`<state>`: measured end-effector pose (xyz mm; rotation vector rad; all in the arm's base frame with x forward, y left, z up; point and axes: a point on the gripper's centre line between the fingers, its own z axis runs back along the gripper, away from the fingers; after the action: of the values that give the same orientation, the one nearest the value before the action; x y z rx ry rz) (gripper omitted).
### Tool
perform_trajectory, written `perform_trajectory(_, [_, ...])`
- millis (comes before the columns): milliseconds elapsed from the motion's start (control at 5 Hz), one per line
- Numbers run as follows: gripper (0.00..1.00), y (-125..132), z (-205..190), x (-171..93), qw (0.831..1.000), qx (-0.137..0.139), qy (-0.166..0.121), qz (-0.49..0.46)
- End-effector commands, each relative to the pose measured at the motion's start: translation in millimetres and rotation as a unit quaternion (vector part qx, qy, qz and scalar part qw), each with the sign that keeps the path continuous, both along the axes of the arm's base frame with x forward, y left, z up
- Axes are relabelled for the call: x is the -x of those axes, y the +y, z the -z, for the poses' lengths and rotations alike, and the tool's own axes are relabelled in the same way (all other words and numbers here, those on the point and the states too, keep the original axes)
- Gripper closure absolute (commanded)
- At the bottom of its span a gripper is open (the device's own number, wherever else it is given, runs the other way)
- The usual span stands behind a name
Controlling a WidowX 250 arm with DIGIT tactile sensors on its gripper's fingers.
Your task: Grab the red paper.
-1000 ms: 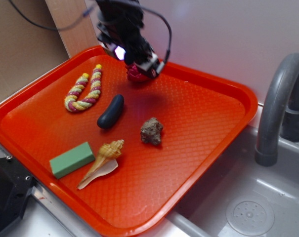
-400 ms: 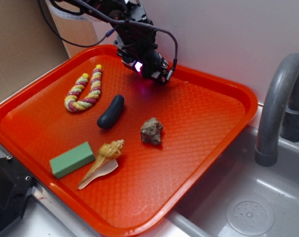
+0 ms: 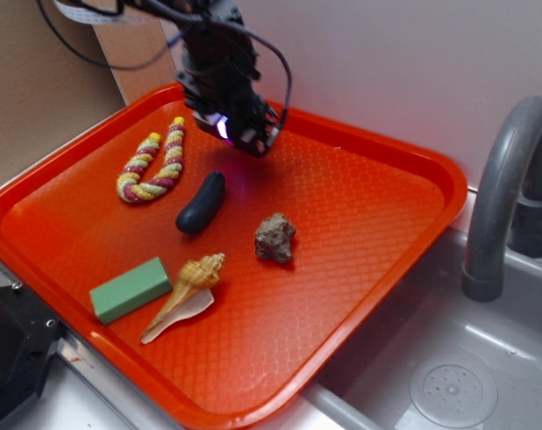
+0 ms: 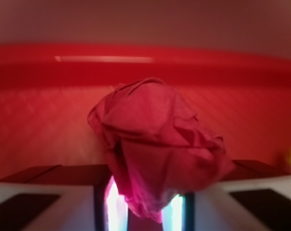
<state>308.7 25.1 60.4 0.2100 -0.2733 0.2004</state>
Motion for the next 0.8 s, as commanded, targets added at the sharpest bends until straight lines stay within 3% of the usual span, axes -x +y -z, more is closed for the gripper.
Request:
perform_trajectory(0, [1.0, -0.4, -84.9, 36.2, 0.999, 0.024, 0.04, -0.019])
perform_trajectory(200, [1.0, -4.8, -117.6, 58.8, 0.997, 0.04, 0.06, -0.006])
perform_trajectory(600, [1.0, -16.1, -182.2, 73.0, 0.997, 0.067, 0.031, 0.025])
